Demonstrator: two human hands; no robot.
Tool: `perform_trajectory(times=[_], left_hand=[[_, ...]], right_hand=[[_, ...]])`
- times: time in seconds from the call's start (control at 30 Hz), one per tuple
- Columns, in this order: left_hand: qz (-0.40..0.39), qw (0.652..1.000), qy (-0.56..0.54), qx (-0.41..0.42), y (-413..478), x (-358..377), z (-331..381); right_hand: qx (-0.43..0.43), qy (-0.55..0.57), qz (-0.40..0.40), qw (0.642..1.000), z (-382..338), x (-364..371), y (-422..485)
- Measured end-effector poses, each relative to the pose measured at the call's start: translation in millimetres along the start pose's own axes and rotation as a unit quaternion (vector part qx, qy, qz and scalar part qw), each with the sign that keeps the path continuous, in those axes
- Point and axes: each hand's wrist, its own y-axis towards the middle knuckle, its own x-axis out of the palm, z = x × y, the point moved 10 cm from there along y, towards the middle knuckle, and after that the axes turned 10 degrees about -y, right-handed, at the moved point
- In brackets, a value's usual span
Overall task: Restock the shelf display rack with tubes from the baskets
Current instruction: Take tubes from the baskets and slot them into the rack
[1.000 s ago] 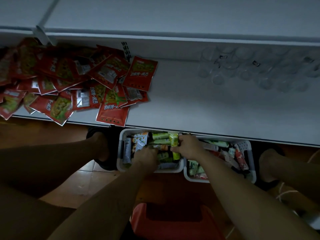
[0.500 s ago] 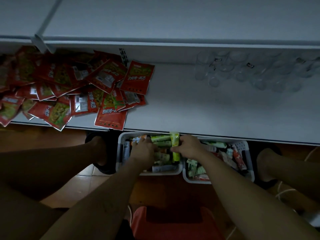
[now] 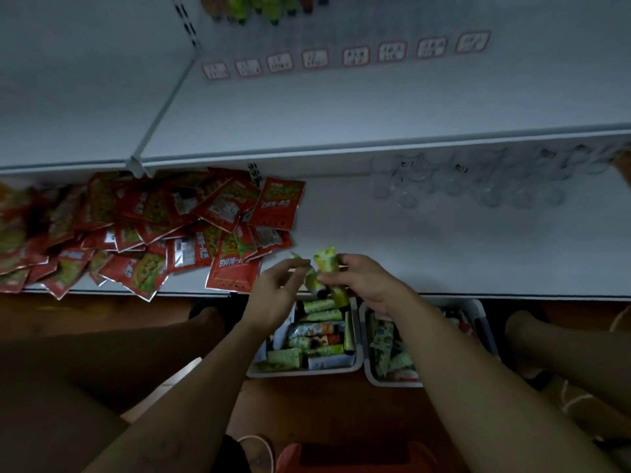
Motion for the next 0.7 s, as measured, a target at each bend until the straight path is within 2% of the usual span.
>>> perform_trajectory(times=[0.03, 0.13, 0.27, 0.33, 0.5, 0.7], left_hand=[[0.006, 0.999, -0.053, -0.007, -1.1, 1.5, 6.9], [0.003, 0.994, -0.112, -0.006, -4.6, 2.6, 26.1], [-0.010, 0.971, -0.216, -0.099, -8.6, 0.6, 19.8], [-0.034, 0.961, -0.249, -0.116, -9.3, 2.0, 22.4], [-0.096, 0.961, -0.240, -0.097, -13.6, 12.9, 41.0], [-0.112, 0.957, -0.251, -0.090, -12.6, 8.9, 51.2]], right_hand=[[-0.014, -0.007, 0.003, 1.000, -5.8, 1.4, -2.4], [-0.041, -0.003, 0.014, 0.999, -19.9, 0.8, -9.8], [-0.056, 0.033, 0.056, 0.996, -33.0, -10.5, -13.1], [-0.064, 0.052, 0.080, 0.993, -40.4, -17.0, -15.2], [-0.093, 0.086, 0.072, 0.989, -59.3, -11.3, -22.9], [-0.133, 0.004, 0.139, 0.981, -89.2, -18.9, -32.5]])
